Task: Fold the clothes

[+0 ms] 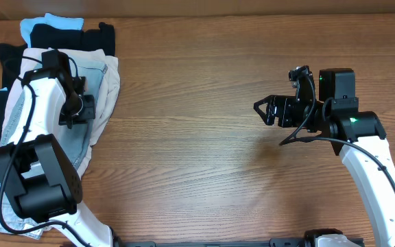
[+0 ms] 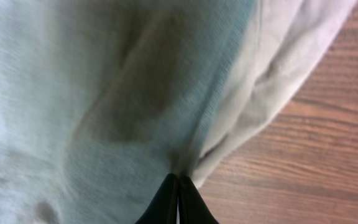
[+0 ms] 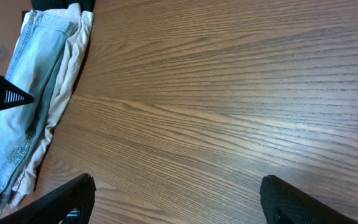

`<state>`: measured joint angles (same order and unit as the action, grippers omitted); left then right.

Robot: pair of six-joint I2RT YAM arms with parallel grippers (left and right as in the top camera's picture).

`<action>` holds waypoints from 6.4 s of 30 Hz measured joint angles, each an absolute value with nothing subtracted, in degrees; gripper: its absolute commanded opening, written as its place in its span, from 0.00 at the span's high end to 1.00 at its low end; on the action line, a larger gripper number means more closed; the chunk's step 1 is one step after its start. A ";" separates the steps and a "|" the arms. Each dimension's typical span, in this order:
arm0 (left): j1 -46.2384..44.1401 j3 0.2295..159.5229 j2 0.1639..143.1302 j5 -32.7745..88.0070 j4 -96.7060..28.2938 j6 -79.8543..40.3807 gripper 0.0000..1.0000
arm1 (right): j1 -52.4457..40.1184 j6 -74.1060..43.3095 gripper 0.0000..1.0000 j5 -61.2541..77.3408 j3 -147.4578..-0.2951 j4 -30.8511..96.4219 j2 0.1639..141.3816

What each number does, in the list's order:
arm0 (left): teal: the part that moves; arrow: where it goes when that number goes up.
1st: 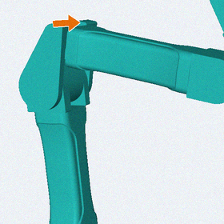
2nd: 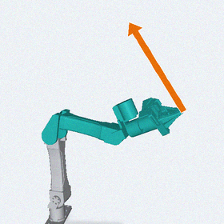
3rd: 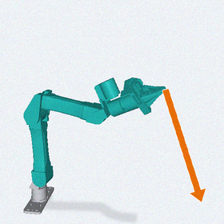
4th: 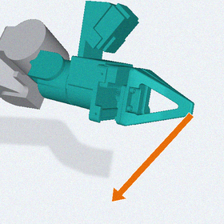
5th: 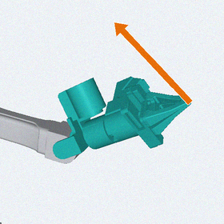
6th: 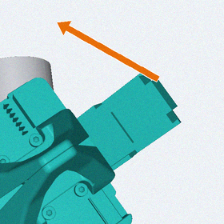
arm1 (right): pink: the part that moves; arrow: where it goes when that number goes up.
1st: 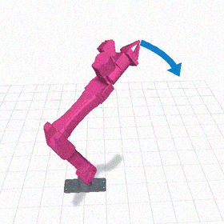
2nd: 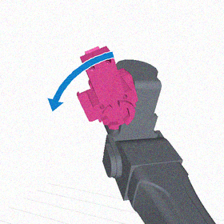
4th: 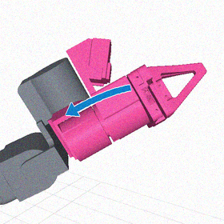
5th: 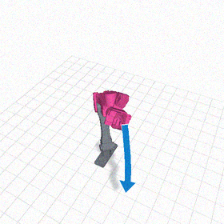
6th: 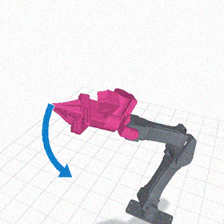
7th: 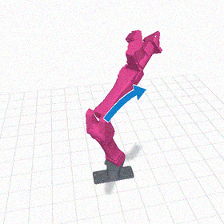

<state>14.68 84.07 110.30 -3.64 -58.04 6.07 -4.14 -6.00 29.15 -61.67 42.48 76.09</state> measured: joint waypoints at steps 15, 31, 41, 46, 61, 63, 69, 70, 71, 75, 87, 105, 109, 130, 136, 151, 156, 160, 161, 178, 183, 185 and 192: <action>15.59 84.09 112.42 -2.39 -53.98 7.77 0.41 | -4.14 -5.98 0.11 26.13 -61.67 42.02 76.09; 14.70 85.58 114.72 -2.39 -58.26 11.20 0.96 | -4.16 -6.00 0.11 24.58 -61.67 41.78 76.09; 14.59 112.18 115.63 -4.14 -85.03 7.75 0.96 | -4.12 -8.43 0.36 24.51 -61.84 42.04 76.07; 12.23 127.81 115.63 -2.52 -95.81 6.94 0.96 | -3.09 -8.75 0.32 23.07 -65.95 44.27 74.54; -16.99 139.90 115.87 9.21 -86.54 4.49 0.96 | 14.72 -9.02 0.17 17.65 -84.44 58.57 61.78; -21.63 139.92 117.19 10.17 -83.35 4.40 0.96 | 17.37 -8.99 0.16 17.58 -84.44 59.61 61.98; -33.69 139.98 128.16 15.90 -74.85 4.19 0.95 | 24.95 -9.02 0.12 17.54 -84.44 60.55 62.33; -35.40 139.98 130.30 17.08 -72.95 4.14 0.91 | 26.61 -8.95 0.12 17.54 -84.44 60.71 62.33; -37.82 139.98 133.25 18.09 -71.42 4.21 0.75 | 29.02 -9.06 0.11 17.52 -84.44 60.77 62.33; -43.75 139.96 138.91 18.35 -70.65 4.03 0.27 | 33.28 -9.43 0.09 17.47 -84.44 60.90 62.33; -36.93 149.01 138.19 10.98 -88.03 2.81 0.00 | 35.97 -10.26 0.07 19.92 -84.44 60.84 64.01; -6.83 136.44 135.76 14.06 -96.44 9.06 0.00 | 35.97 -7.11 0.07 26.63 -84.44 64.27 74.15; -3.31 127.90 135.76 18.33 -95.48 14.66 0.06 | 35.97 -6.79 0.07 26.81 -84.44 64.05 74.22; -5.65 108.44 135.74 25.78 -74.72 21.50 0.86 | 35.97 -6.35 0.07 26.79 -84.44 64.14 74.22; -5.65 108.47 135.74 26.17 -76.25 20.95 0.96 | 35.97 -6.37 0.07 26.81 -84.44 64.12 74.22; -6.04 140.55 135.81 23.31 -96.55 16.05 0.72 | 35.97 -6.33 0.07 26.79 -84.42 64.16 74.22; -7.84 147.39 135.20 22.65 -96.49 14.96 0.96 | 35.97 -6.35 0.07 26.79 -84.44 64.34 74.22; -10.22 147.11 135.13 20.10 -96.57 14.96 0.96 | 35.97 -6.35 0.07 26.76 -84.44 64.51 74.22; -10.76 146.85 135.13 18.74 -96.66 14.96 0.90 | 35.97 -6.37 0.07 26.81 -84.42 64.51 74.22; -4.82 133.69 135.13 3.46 -76.60 15.59 0.16 | 35.97 -6.13 0.07 26.79 -84.44 65.56 77.80; -4.56 127.74 135.13 4.54 -71.70 17.61 0.20 | 35.97 -5.54 0.07 26.79 -84.42 65.54 78.19; -4.80 124.99 135.13 4.80 -70.11 18.00 0.21 | 35.97 -5.34 0.07 26.79 -84.44 65.52 78.28; -4.89 117.78 135.13 5.82 -64.82 18.22 0.27 | 35.97 -5.17 0.07 26.79 -84.44 65.56 78.39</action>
<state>-4.89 117.78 135.13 5.82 -64.82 18.22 35.97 -5.17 26.79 -84.44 65.56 78.39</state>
